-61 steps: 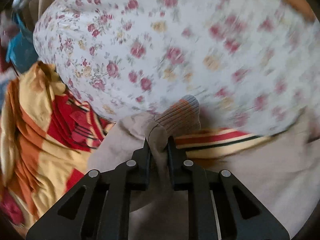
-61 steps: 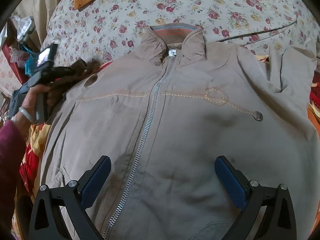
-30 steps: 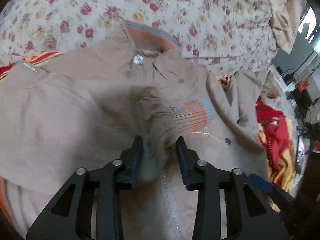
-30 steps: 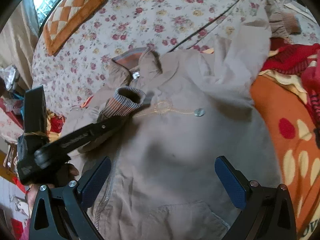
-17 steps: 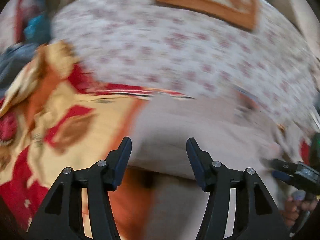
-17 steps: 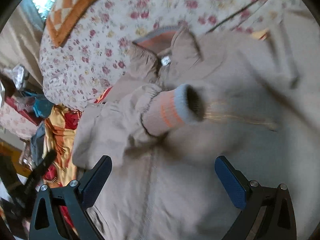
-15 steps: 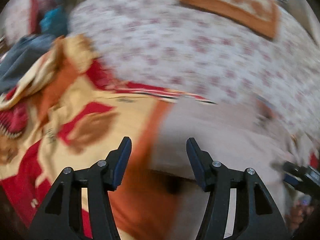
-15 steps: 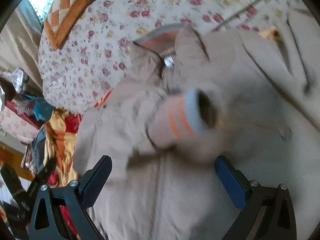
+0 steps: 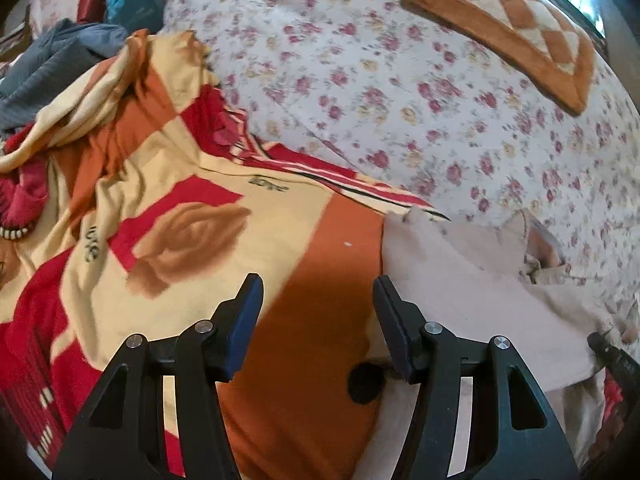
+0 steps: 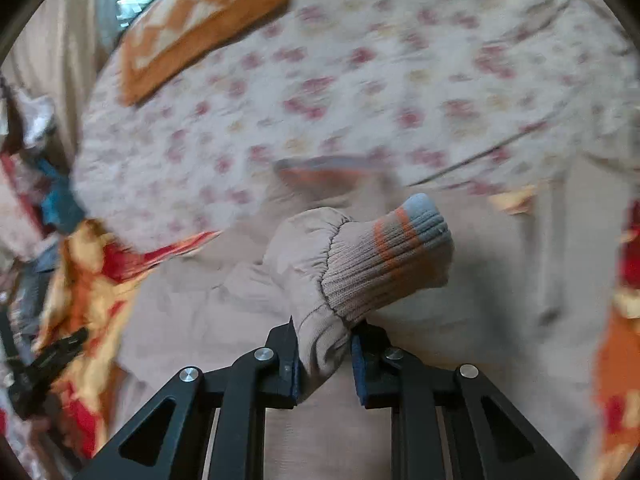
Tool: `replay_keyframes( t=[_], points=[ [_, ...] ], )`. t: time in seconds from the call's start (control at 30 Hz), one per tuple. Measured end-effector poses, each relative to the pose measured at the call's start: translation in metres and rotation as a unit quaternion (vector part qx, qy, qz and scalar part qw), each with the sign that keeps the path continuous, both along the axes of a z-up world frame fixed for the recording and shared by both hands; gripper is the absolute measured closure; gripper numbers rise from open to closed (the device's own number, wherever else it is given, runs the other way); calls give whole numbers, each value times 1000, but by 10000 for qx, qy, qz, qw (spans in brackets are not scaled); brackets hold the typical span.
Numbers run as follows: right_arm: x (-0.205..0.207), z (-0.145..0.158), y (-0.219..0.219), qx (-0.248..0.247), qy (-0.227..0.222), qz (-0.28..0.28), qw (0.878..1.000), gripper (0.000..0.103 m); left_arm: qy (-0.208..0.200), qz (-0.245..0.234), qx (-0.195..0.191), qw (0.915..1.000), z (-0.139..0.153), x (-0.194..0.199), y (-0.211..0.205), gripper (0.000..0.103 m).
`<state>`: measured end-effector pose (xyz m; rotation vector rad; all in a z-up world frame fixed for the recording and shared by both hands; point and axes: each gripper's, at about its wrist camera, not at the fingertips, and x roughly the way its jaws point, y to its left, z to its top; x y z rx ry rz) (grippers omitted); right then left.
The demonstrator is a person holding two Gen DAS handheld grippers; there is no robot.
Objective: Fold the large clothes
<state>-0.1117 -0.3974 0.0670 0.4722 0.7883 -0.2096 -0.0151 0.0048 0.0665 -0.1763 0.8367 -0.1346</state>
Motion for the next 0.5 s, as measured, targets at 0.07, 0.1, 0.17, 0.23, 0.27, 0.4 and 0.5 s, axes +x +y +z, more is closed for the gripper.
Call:
replay_keyframes(
  t=[0.07,0.1,0.17,0.23,0.27,0.4,0.5],
  points=[
    [-4,-12,-17,28,221,-255,9994,85,56,-180,66,9998,-4,1,-13,46],
    [-4,-21,-25,91,378,-348,9986,85,73,-300,112,9995,-6,0,-23,46],
    [2,-39,-30,201,640,-238,9975,84,27,-527,186,9984,-7,-4,-39,46],
    [3,-46,-31,225,750,-208,9967,80,-60,-759,348,9965,-8,-6,-56,46],
    [2,-47,-33,311,791,-201,9962,75,-72,-841,476,9953,-10,-7,-62,46],
    [-18,-38,-51,422,693,-642,9946,51,172,-990,1119,9886,-32,-1,-82,46],
    [-38,-22,-58,263,499,-777,9954,51,399,-953,1071,9889,-44,4,-81,46]
  ],
)
